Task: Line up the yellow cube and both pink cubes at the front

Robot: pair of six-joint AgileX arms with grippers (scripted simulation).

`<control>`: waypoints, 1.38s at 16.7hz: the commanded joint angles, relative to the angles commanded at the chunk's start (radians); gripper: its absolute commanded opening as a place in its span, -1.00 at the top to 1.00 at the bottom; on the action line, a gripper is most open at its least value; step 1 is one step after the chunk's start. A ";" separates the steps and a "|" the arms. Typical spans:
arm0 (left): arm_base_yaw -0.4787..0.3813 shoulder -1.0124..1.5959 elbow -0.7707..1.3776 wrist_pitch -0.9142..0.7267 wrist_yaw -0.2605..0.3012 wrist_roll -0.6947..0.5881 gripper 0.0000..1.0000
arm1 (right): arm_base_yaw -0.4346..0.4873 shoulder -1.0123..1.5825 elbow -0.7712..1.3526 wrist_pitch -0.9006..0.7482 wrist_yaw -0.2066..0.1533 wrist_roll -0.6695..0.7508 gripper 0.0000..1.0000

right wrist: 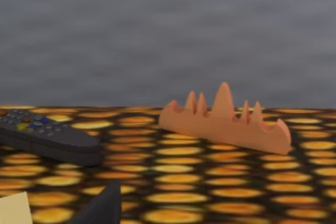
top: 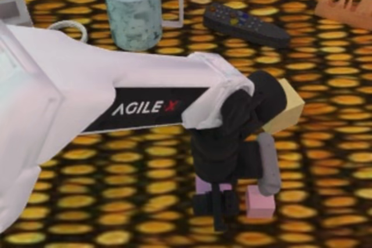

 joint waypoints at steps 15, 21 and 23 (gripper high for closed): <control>0.000 0.000 0.000 0.000 0.000 0.000 -1.00 | 0.000 0.000 0.000 0.000 0.000 0.000 -1.00; 0.000 0.000 0.000 0.000 0.000 0.000 -1.00 | 0.000 0.000 0.000 0.000 0.000 0.000 -1.00; 0.001 -0.001 0.000 0.000 0.000 0.000 -1.00 | 0.000 0.000 0.000 0.000 0.000 0.000 -1.00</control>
